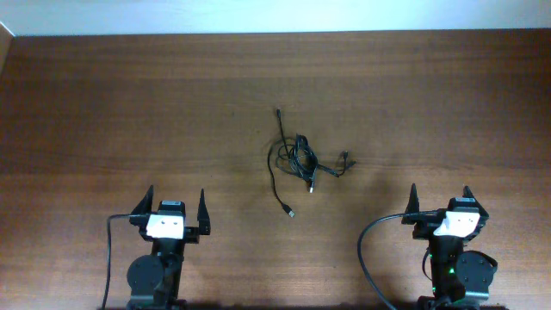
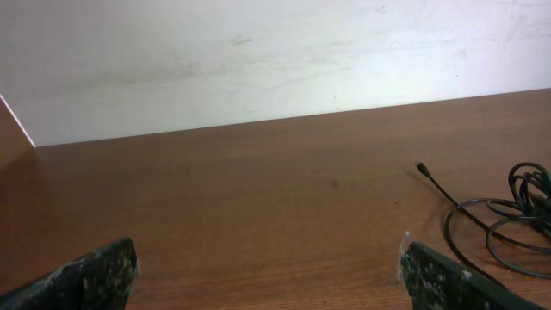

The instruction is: Untangle cables

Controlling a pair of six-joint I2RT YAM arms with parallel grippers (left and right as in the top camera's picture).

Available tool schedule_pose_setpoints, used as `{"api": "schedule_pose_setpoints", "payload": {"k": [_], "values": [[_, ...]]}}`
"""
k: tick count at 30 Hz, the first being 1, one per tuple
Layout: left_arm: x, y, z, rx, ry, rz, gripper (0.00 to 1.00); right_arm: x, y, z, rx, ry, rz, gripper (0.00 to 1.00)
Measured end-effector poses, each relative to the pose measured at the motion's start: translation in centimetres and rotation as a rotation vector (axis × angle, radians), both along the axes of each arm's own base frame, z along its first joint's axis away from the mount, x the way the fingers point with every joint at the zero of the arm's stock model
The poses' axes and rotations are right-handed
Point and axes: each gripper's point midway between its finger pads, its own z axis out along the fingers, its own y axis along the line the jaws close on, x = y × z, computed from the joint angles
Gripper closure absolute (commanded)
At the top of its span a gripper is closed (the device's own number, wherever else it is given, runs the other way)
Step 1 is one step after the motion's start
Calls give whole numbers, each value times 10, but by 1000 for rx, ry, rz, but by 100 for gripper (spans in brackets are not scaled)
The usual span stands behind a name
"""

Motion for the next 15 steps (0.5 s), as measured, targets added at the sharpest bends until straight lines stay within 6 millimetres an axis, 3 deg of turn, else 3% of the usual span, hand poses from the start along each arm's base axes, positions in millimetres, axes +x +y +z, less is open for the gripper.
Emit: {"api": "schedule_pose_setpoints", "payload": {"k": [11,15], "values": [[0,-1,3,-1,-13,-6,1,0,0,0,0,0,0,1],[0,-14,33,-5,-134,-83,1,0,0,0,0,0,0,1]]}}
